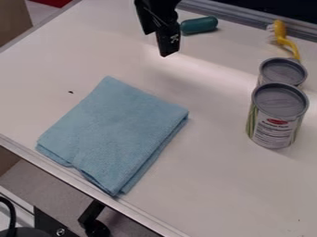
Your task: Move the smaller can besides the green object
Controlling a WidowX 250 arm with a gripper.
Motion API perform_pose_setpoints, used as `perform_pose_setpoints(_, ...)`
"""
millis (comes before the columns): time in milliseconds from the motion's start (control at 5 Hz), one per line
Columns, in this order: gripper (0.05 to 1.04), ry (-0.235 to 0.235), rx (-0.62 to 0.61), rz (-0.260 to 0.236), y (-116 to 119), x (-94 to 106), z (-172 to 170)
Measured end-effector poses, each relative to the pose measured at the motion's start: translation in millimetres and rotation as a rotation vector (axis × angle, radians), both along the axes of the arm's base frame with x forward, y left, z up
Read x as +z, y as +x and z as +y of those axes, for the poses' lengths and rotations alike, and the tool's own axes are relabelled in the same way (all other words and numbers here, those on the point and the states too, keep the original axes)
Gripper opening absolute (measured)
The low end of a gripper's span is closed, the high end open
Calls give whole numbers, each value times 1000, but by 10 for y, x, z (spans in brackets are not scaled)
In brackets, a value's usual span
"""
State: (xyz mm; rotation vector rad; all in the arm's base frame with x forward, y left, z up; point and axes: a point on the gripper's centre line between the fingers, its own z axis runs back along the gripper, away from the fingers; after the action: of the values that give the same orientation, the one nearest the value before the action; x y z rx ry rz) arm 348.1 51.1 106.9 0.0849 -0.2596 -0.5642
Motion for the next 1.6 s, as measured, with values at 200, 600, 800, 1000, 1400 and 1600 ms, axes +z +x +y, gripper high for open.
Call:
perform_pose_setpoints(200,1000,-5,-3,32,-24,-105,-9)
perform_pose_setpoints(600,1000,72,-156,19,178,-147,-174)
perform_pose_setpoints(800,1000,114,-210,15,213,-113,-294)
perform_pose_setpoints(1000,1000,169,-314,2,326,90,-461)
perform_pose_setpoints(1400,1000,205,-691,35,509,259,-996)
perform_pose_setpoints(1600,1000,233,-912,44,585,194,-1263)
